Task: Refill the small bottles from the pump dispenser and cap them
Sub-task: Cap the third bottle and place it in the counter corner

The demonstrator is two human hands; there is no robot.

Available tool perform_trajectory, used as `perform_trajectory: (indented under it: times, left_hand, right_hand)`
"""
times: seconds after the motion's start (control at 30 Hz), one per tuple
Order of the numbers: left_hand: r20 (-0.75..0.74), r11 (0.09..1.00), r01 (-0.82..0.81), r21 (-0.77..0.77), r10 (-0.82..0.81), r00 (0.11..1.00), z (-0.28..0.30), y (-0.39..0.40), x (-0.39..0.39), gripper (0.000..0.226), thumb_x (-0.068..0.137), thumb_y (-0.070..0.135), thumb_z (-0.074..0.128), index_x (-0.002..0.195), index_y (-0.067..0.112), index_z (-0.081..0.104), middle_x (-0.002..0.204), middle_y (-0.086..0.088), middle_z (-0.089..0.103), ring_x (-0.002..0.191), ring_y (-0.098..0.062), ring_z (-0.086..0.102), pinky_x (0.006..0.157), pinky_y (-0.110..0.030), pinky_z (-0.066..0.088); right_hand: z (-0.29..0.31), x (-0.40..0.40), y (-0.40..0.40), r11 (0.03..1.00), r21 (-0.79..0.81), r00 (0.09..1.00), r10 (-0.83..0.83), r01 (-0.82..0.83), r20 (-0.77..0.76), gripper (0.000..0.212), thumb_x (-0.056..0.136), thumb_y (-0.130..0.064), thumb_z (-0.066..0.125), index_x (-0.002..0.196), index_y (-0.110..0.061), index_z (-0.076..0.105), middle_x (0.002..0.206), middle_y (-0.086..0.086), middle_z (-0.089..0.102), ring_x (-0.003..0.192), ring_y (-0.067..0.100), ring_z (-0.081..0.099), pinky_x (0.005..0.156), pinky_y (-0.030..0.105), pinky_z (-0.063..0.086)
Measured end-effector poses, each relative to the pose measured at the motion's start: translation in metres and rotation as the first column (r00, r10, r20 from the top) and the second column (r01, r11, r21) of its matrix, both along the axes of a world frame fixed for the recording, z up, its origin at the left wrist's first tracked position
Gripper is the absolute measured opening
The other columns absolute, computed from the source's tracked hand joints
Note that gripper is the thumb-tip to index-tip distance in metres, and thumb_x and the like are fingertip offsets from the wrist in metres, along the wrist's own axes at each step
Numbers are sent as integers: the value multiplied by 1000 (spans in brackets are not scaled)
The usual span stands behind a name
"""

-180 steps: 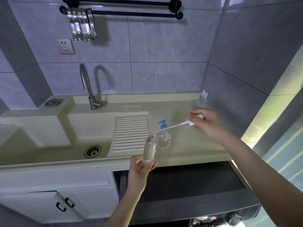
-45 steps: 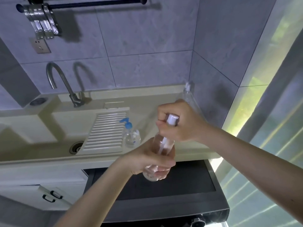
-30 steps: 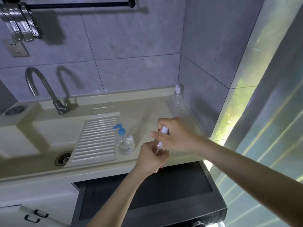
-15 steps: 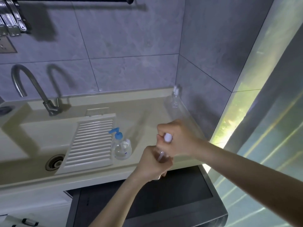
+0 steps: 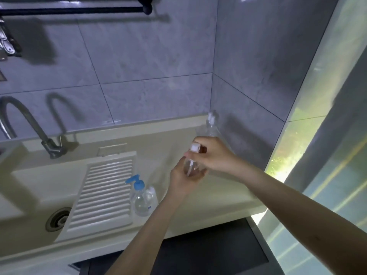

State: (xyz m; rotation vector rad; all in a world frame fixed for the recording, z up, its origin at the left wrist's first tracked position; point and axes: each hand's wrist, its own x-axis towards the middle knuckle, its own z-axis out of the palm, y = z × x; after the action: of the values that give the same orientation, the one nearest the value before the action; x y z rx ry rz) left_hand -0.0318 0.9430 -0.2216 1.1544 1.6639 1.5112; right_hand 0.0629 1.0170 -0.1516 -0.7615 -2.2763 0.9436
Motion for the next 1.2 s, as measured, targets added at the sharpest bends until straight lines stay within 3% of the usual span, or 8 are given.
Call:
perform_trajectory:
  times: [0.1,0.17,0.33,0.5,0.67,0.9,1.1,1.2]
  left_hand:
    - [91,973,226,35,-229,969,0,29,-2,68,71,36,72,127,45,33,128,13,45,112,-5,50,83,-19,44]
    - [133,968,249,12,-248,960,-5,45,-6,76,77,43,64,140,36,22,135,9,36,118,-3,43,83,-11,41]
    - [268,983,172,-61,-150,952,-13,92,-15,36,98,32,45,132,33,36,135,0,47,119,-15,49,94,-29,36]
    - [459,991,73,-111,-14,888,-24,144,-21,31,85,40,48,113,26,51,102,4,59,88,-8,54,74,-23,39]
    - [653,962,78,-260,116,749,-50,195,-37,22,97,18,32,86,21,51,77,3,46,63,-10,40,40,-14,34]
    - [685,968,-49,-247,210,697,-86,238,-37,28,100,18,30,120,14,50,89,5,52,77,-6,46,66,-20,32]
    - [607,964,-91,-251,230,761,-102,259,-35,35,101,5,27,81,19,52,51,29,60,60,6,59,52,-2,41]
    - [547,954,-104,-282,249,799,-107,260,-32,25,102,20,32,114,18,54,107,19,65,113,-17,54,96,-20,43]
  right_hand:
    - [4,5,34,988,93,991,-131,126,40,41,83,-23,70,55,-22,41,44,-11,44,45,0,43,46,14,30]
    - [8,8,60,966,111,971,-239,235,22,46,83,-28,70,52,-25,37,43,-10,39,42,0,42,45,15,27]
    - [14,8,130,892,106,887,-450,440,103,39,83,-36,65,55,-20,43,53,-8,51,48,-5,53,49,18,35]
    - [-21,-2,202,838,-4,829,-539,546,146,58,71,-69,58,66,-12,56,66,1,66,65,15,67,62,33,53]
    - [-60,-18,238,812,-2,804,-577,584,143,40,90,-48,57,66,-16,58,60,-4,58,58,12,59,49,26,44]
    - [-106,-38,288,783,86,737,-611,615,290,45,93,-51,45,76,-12,62,72,7,62,70,26,60,54,26,32]
    - [-117,-51,302,788,168,752,-616,593,235,34,98,-33,47,76,-13,63,71,9,61,77,27,61,63,24,35]
    - [-116,-50,301,755,220,716,-656,618,239,47,98,-36,48,55,-18,42,54,-1,45,59,20,48,42,14,21]
